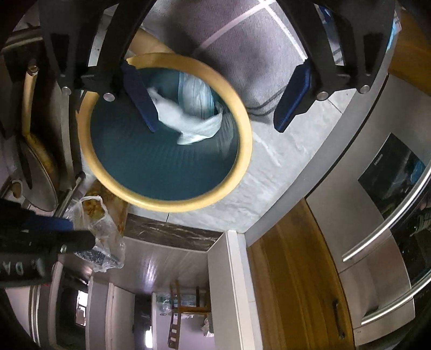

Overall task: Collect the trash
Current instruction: 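Carry both items over the teal bin and open both tools to drop them, then move both tools back over the trash on the mat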

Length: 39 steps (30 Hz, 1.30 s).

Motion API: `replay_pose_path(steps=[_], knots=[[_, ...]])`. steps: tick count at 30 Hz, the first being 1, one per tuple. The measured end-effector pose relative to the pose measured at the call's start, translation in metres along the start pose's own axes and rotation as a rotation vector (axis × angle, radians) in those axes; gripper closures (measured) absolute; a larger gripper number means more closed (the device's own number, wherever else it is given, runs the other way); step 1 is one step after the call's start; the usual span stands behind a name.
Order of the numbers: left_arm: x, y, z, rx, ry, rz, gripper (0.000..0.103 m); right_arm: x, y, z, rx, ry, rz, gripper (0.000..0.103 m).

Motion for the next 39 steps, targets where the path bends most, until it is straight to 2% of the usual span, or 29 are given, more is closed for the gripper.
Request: replay_pose_path(steps=[4, 7, 11, 12, 14, 22, 27, 30, 39], knots=[[-0.009, -0.007, -0.003, 0.006, 0.000, -0.009, 0.017, 0.002, -0.001, -0.001, 0.001, -0.001, -0.007, 0.058], [-0.014, -0.014, -0.011, 0.007, 0.003, -0.023, 0.016, 0.003, -0.005, -0.004, 0.006, 0.007, -0.018, 0.050], [-0.021, -0.025, -0.030, 0.014, 0.019, -0.047, 0.013, 0.001, -0.012, -0.011, 0.012, 0.028, -0.029, 0.021], [-0.024, -0.029, -0.038, 0.014, 0.027, -0.057, 0.011, 0.001, -0.015, -0.014, 0.015, 0.037, -0.033, 0.015], [-0.028, -0.034, -0.053, 0.017, 0.044, -0.070, 0.008, -0.002, -0.021, -0.019, 0.018, 0.050, -0.045, 0.010], [-0.049, -0.065, -0.122, 0.043, 0.097, -0.128, 0.006, -0.033, -0.055, -0.042, 0.045, 0.036, -0.133, 0.009], [-0.070, -0.100, -0.167, 0.081, 0.117, -0.175, 0.006, -0.063, -0.082, -0.062, 0.083, 0.028, -0.193, 0.008], [-0.087, -0.125, -0.188, 0.122, 0.121, -0.210, 0.006, -0.083, -0.096, -0.064, 0.069, 0.009, -0.251, 0.007], [-0.143, -0.185, -0.217, 0.193, 0.108, -0.366, 0.006, -0.150, -0.116, -0.066, 0.043, -0.101, -0.301, 0.007]])
Point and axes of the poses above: each gripper's, at about its wrist camera, not at the fingertips, and z roughly the way its jaws point, y to its right, x to its top, the point moved 3 cm from there along z, roughly the way its jaws point, and after that the axes turned 4 degrees about x, right-handed, at the moved point
